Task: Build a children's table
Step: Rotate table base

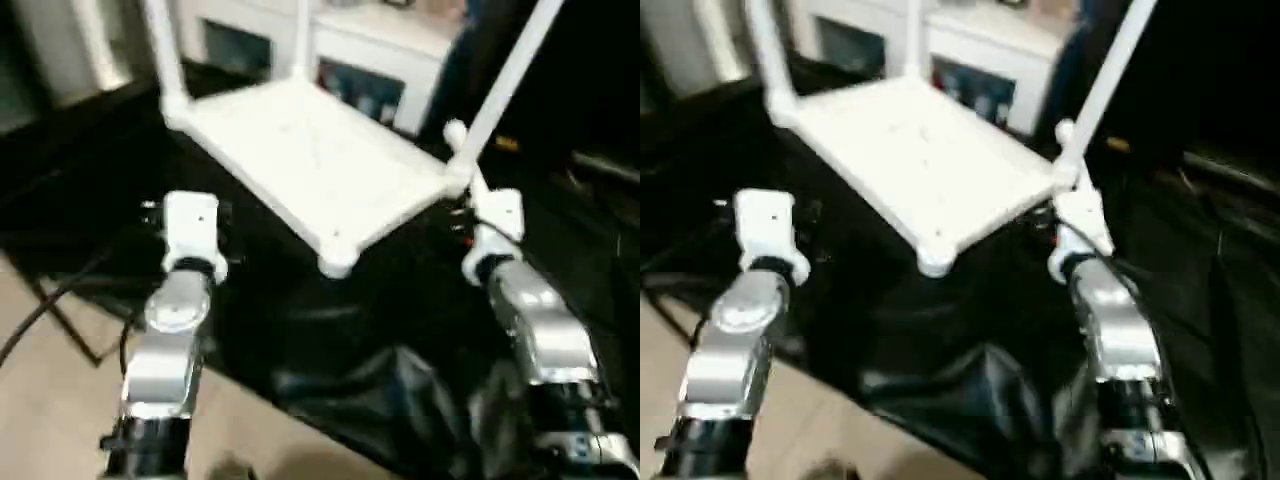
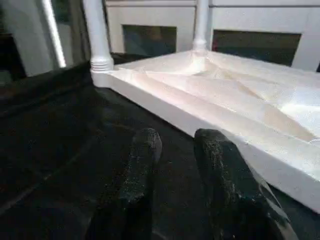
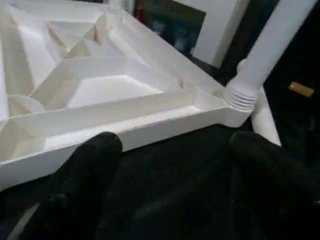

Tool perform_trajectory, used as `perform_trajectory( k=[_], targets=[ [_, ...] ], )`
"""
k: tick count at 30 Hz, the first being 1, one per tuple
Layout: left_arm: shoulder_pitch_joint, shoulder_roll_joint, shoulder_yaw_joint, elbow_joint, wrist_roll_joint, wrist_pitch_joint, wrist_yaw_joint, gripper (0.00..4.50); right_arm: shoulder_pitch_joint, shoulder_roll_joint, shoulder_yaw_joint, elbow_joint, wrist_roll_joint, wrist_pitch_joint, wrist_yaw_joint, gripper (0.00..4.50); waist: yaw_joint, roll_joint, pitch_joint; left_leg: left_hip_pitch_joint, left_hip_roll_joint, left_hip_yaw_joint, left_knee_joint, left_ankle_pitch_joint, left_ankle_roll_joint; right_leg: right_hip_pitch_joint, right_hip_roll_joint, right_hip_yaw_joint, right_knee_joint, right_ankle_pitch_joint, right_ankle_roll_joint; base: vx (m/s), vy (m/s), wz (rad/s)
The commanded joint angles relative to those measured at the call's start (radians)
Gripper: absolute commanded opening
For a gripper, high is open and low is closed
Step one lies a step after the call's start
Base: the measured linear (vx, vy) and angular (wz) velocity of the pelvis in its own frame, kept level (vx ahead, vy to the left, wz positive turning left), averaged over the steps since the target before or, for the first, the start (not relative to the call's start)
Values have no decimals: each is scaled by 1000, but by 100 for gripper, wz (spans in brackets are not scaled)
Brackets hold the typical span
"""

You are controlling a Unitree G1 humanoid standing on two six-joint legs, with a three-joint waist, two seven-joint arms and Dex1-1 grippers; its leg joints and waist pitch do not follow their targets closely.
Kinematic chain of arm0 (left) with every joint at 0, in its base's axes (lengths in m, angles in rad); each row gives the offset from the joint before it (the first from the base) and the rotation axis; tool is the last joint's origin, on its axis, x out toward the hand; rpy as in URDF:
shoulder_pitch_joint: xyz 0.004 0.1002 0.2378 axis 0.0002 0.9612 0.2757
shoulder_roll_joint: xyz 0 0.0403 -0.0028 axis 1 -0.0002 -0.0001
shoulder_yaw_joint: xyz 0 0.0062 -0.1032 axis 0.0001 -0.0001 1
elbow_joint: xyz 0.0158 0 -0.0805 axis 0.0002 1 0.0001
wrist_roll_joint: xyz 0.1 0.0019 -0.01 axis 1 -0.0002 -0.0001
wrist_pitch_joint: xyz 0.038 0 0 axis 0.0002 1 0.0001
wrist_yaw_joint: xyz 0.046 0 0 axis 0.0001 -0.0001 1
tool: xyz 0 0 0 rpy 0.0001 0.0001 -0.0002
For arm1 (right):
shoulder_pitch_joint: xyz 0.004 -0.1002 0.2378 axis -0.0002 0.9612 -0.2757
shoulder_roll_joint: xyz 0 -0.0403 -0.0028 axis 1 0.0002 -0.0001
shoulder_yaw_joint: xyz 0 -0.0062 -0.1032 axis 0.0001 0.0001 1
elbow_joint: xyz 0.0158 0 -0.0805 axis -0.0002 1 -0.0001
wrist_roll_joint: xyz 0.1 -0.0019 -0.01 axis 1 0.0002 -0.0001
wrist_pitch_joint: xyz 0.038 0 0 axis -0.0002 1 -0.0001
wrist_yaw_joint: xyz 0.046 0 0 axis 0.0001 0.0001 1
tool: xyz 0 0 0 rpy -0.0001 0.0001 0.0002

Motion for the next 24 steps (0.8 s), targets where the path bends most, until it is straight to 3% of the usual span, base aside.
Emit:
perform_trajectory(
  k=[1,2,3,4,5,6,7,8,9,10,11,12,13,14,15,16,17,18,19,20,21,22,23,24],
  targets=[
    [-5,-1,2,-7,-16,13,-23,149,23,11,-5,-19,18,31,-16,394,2,31,-64,29,148,-64,-129,1,85,56,-137,103,-134,-98,110,-66,-255,12],
    [-6,-3,6,-10,-28,17,-35,149,32,18,-4,-27,19,36,-23,394,7,30,-77,58,176,-71,-131,19,87,46,-150,112,-116,-28,126,-48,-224,4],
    [-6,-5,8,-13,-34,20,-43,149,40,25,-2,-33,19,42,-32,394,17,13,-56,50,119,-22,-141,-97,48,57,-155,135,-139,-107,128,-25,-161,15],
    [-6,-5,8,-13,-34,20,-43,149,40,25,-2,-33,19,42,-32,394,24,6,-48,49,74,4,-130,-134,23,70,-140,133,-163,-247,165,-25,-161,15],
    [-4,6,-5,-12,-35,20,-50,149,50,37,-4,-42,25,44,-43,394,42,6,-40,50,33,30,-110,-127,9,76,-118,129,-202,-511,255,-16,-130,10],
    [-4,6,-5,-12,-35,20,-50,149,50,37,-4,-42,25,44,-43,394,50,11,-34,58,32,35,-108,-128,11,72,-113,121,-217,-594,279,-9,-89,-4],
    [-4,7,-6,-12,-37,20,-51,149,51,39,-3,-43,26,44,-44,394,49,19,-31,67,41,35,-115,-159,15,86,-99,92,-236,-657,300,-9,-89,-4],
    [-3,10,-8,-11,-38,22,-53,149,50,38,2,-47,19,45,-39,394,48,26,-29,78,54,31,-123,-188,14,89,-92,74,-244,-659,302,0,0,0],
    [-4,11,-9,-11,-38,24,-55,149,50,36,9,-50,13,47,-34,394,34,53,-40,130,163,-26,-202,-320,22,106,-80,51,-200,-502,250,0,0,0],
    [-3,11,-7,-11,-40,24,-58,149,50,34,16,-52,7,48,-30,394,25,68,-39,152,258,-77,-253,-428,34,104,-85,56,-109,-390,189,0,0,0],
    [-3,11,-6,-11,-41,24,-60,149,49,33,20,-54,5,48,-28,394,-5,80,-36,202,283,-100,-293,-565,18,38,-77,78,9,-174,65,75,3,-15],
    [-4,13,-7,-11,-39,25,-62,149,48,35,20,-54,8,53,-28,394,-22,61,-25,201,260,-92,-298,-604,22,15,-80,99,32,-124,32,106,-21,-6],
    [-5,15,-8,-10,-38,26,-63,149,47,35,19,-53,10,55,-28,394,-23,54,-24,207,235,-74,-290,-615,19,5,-88,116,21,-108,8,106,-21,-6],
    [-5,17,-6,-11,-39,27,-66,149,45,34,26,-52,8,54,-30,394,-1,-9,-26,56,51,-24,-190,-469,80,117,-123,175,-118,-204,87,78,-61,14],
    [-4,18,-5,-12,-40,27,-66,149,44,33,30,-52,6,49,-34,394,55,8,-47,-25,11,-21,1,-132,137,201,-281,222,-217,-441,187,71,-57,37],
    [-3,19,-4,-13,-42,28,-66,149,43,35,28,-52,7,43,-40,394,47,-1,-65,-96,12,-39,63,-20,122,216,-269,184,-194,-324,246,71,-57,37],
    [-2,19,-4,-14,-42,28,-67,149,42,39,23,-52,14,41,-42,394,22,9,-73,-77,17,-38,16,79,49,200,-182,163,-172,-176,207,129,-21,43],
    [0,20,-5,-16,-43,29,-68,149,41,46,12,-50,26,36,-44,394,33,11,-73,-84,16,-26,-14,142,45,214,-140,142,-169,-111,130,163,-3,18],
    [3,21,-6,-18,-44,30,-69,149,38,47,6,-45,28,37,-48,394,25,52,-73,-49,43,-25,-101,279,70,213,-86,82,-164,-47,54,163,-3,18],
    [5,22,-7,-21,-44,32,-70,149,35,42,7,-41,25,38,-50,394,-8,103,-62,78,102,-98,-170,181,131,133,-7,29,-84,-95,58,206,53,0],
    [8,21,-6,-23,-47,27,-71,149,32,36,8,-36,20,37,-52,394,-8,103,-62,78,102,-98,-170,181,131,133,-7,29,-84,-95,58,247,55,-10],
    [12,21,-7,-26,-54,15,-80,149,28,30,6,-31,16,36,-60,394,-48,89,-104,206,187,-213,-135,384,415,-39,-8,79,78,-135,79,247,55,-10],
    [13,23,-9,-28,-55,19,-82,149,24,29,0,-28,16,40,-70,394,-38,78,-108,204,181,-216,-95,886,467,-92,-30,117,95,-34,152,188,9,-16],
    [15,25,-13,-30,-54,22,-87,149,19,28,-5,-25,17,51,-77,394,-38,66,-111,197,167,-207,-82,1129,455,-105,-41,137,86,52,191,-25,25,-32]
  ],
)
